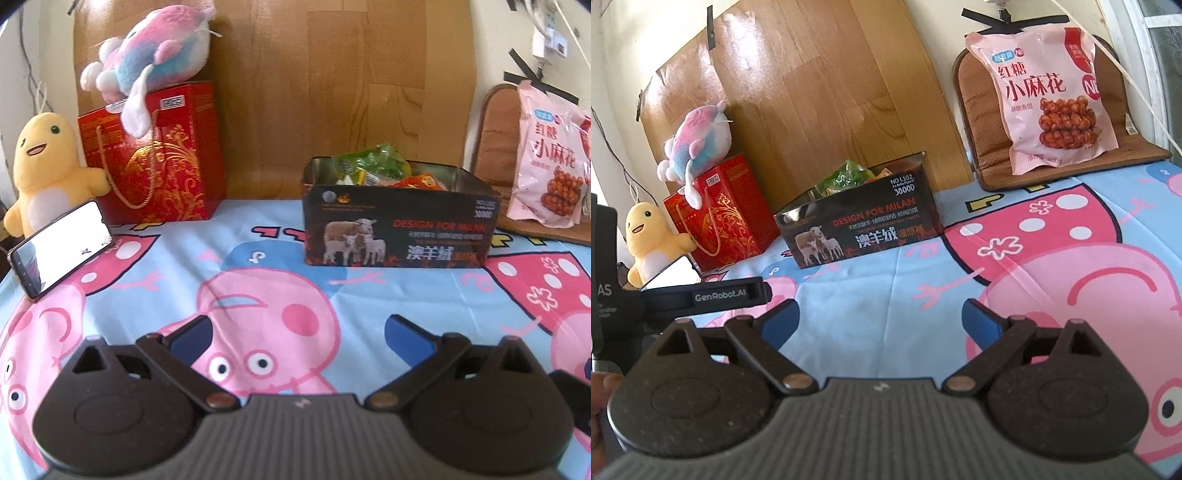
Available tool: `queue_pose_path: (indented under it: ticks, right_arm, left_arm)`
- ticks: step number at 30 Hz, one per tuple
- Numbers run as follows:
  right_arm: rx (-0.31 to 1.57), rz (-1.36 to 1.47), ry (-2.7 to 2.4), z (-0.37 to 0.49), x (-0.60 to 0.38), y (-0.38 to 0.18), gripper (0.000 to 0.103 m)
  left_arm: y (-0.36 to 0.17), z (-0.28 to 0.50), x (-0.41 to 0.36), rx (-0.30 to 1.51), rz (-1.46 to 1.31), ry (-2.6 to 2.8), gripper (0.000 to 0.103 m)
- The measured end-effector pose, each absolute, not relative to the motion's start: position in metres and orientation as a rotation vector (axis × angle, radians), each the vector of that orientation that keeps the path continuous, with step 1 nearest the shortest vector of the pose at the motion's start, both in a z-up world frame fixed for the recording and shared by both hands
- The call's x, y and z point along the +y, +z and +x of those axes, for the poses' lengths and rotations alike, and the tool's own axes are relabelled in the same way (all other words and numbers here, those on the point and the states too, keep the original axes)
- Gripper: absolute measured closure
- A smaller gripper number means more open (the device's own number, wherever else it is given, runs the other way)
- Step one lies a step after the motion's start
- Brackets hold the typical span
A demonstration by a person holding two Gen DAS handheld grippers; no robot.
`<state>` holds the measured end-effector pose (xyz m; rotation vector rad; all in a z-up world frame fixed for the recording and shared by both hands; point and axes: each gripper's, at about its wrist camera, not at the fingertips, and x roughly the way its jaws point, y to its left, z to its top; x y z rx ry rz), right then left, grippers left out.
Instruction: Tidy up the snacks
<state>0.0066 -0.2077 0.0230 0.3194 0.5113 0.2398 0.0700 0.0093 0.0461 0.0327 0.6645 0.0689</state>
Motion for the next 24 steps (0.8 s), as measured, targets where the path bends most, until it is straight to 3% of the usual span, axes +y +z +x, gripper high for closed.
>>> queue_pose_path:
  ticks: [24]
  right_arm:
    - [0.464,0.410,0.190,0.003,-0.278,0.016,0.007]
  left_arm:
    - [0.052,0.081,-0.087,0.652,0.170,-0.011,0.000]
